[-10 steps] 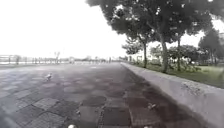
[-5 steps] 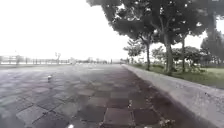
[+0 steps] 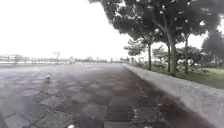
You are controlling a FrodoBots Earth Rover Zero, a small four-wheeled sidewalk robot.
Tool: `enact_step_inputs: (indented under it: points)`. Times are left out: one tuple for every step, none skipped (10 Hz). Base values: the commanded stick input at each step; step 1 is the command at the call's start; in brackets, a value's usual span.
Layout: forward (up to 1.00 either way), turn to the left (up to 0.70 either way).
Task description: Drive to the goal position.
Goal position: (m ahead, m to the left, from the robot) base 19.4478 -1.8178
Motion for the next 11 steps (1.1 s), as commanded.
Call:
enact_step_inputs:
  points:
    - [0.70, 0.00]
    - [0.70, 0.00]
    - [0.70, 0.00]
    - [0.70, 0.00]
    - [0.70, 0.00]
    - [0.70, 0.00]
    - [0.70, 0.00]
    - [0.70, 0.00]
    - [0.70, 0.00]
    - [0.70, 0.00]
    - [0.70, 0.00]
